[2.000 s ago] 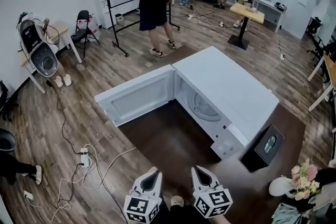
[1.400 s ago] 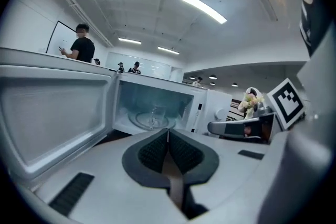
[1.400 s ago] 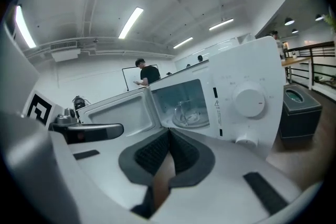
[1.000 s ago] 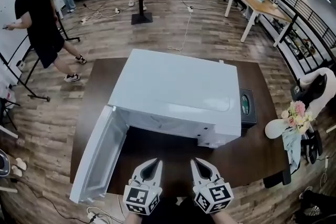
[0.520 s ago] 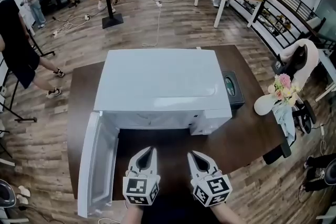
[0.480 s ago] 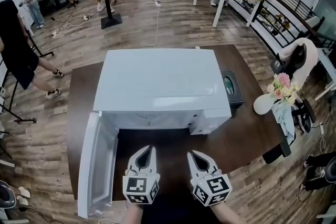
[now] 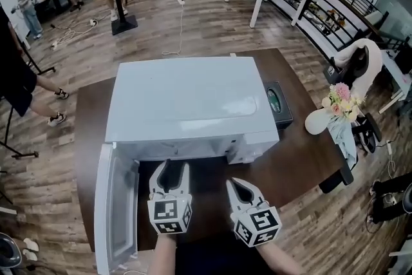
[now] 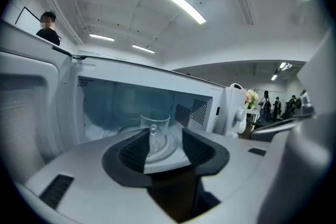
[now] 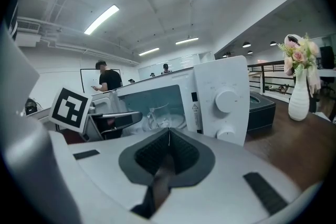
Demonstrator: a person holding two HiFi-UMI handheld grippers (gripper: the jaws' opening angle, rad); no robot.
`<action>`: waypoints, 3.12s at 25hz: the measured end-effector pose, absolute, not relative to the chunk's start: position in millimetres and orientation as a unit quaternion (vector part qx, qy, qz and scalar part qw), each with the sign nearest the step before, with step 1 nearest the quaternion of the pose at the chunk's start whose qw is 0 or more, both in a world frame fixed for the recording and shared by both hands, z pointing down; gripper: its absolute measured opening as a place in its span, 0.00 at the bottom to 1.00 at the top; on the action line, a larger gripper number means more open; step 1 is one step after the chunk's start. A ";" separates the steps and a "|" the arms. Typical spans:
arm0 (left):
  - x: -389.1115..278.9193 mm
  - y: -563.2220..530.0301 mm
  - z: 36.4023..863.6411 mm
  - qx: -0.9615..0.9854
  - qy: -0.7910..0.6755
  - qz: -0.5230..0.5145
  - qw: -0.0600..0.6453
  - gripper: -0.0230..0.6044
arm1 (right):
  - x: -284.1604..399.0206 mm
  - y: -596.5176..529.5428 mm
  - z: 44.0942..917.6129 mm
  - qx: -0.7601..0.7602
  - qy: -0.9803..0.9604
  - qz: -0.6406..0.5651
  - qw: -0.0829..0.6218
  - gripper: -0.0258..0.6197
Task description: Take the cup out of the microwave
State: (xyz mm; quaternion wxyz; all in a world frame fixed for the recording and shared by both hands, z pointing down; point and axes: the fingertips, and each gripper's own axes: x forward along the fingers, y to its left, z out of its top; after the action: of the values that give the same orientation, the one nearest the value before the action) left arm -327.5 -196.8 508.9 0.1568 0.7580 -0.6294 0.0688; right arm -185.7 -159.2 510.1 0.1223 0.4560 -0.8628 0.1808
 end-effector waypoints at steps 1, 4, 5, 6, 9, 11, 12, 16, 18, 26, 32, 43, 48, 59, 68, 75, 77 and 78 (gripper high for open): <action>-325.9 -202.6 509.1 0.760 -0.627 0.071 0.154 0.37 | -185.6 -158.8 511.4 0.456 -0.862 0.182 0.124 0.03; -327.3 -221.7 510.3 0.753 -0.637 0.073 0.148 0.46 | -184.1 -159.8 514.1 0.456 -0.861 0.184 0.128 0.03; -329.1 -227.9 511.5 0.749 -0.642 0.072 0.148 0.50 | -183.3 -160.0 514.6 0.456 -0.861 0.186 0.129 0.03; -331.1 -233.8 513.6 0.744 -0.647 0.073 0.149 0.54 | -182.3 -159.9 515.1 0.457 -0.860 0.188 0.129 0.03; -337.2 -249.7 524.2 0.731 -0.660 0.081 0.155 0.61 | -177.5 -157.9 516.2 0.461 -0.856 0.192 0.132 0.03; -338.3 -260.0 532.2 0.727 -0.662 0.087 0.160 0.63 | -172.8 -156.9 516.2 0.466 -0.853 0.193 0.135 0.03; -338.0 -265.3 535.8 0.728 -0.660 0.091 0.162 0.64 | -170.4 -156.6 516.5 0.468 -0.852 0.193 0.136 0.03; -336.0 -283.2 545.5 0.730 -0.657 0.111 0.155 0.65 | -160.8 -155.4 519.0 0.479 -0.844 0.195 0.141 0.03; -334.5 -290.6 550.5 0.730 -0.655 0.115 0.156 0.65 | -157.1 -155.7 519.5 0.484 -0.841 0.195 0.144 0.03; -332.0 -319.5 555.3 0.733 -0.656 0.107 0.147 0.65 | -157.4 -157.7 525.1 0.486 -0.837 0.201 0.151 0.03; -331.4 -334.4 558.4 0.731 -0.660 0.097 0.145 0.65 | -165.9 -161.4 528.3 0.479 -0.839 0.206 0.154 0.03; -326.4 -337.0 556.2 0.740 -0.653 0.092 0.134 0.65 | -172.9 -165.8 530.2 0.474 -0.841 0.211 0.157 0.03; -324.1 -335.2 555.6 0.743 -0.648 0.089 0.143 0.65 | -171.3 -165.6 529.7 0.472 -0.842 0.209 0.158 0.03; -318.6 -316.4 535.4 0.758 -0.631 0.085 0.138 0.65 | -167.5 -163.6 524.7 0.470 -0.846 0.203 0.150 0.03; -318.3 -286.4 528.0 0.761 -0.627 0.096 0.135 0.65 | -166.0 -156.1 516.7 0.461 -0.855 0.191 0.143 0.03; -319.9 -251.7 524.9 0.766 -0.620 0.098 0.141 0.65 | -168.1 -157.7 514.1 0.462 -0.857 0.186 0.132 0.03; -321.6 -241.2 525.8 0.765 -0.620 0.098 0.144 0.65 | -171.1 -156.7 514.4 0.458 -0.859 0.185 0.131 0.03; -322.3 -235.9 526.5 0.765 -0.619 0.097 0.146 0.65 | -172.4 -156.2 515.1 0.457 -0.860 0.184 0.131 0.03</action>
State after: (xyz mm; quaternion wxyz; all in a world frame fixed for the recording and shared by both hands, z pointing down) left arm -322.3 -235.9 526.5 0.1457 0.7654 -0.6194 0.0967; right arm -172.4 -156.2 515.1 0.1308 0.4567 -0.8604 0.1844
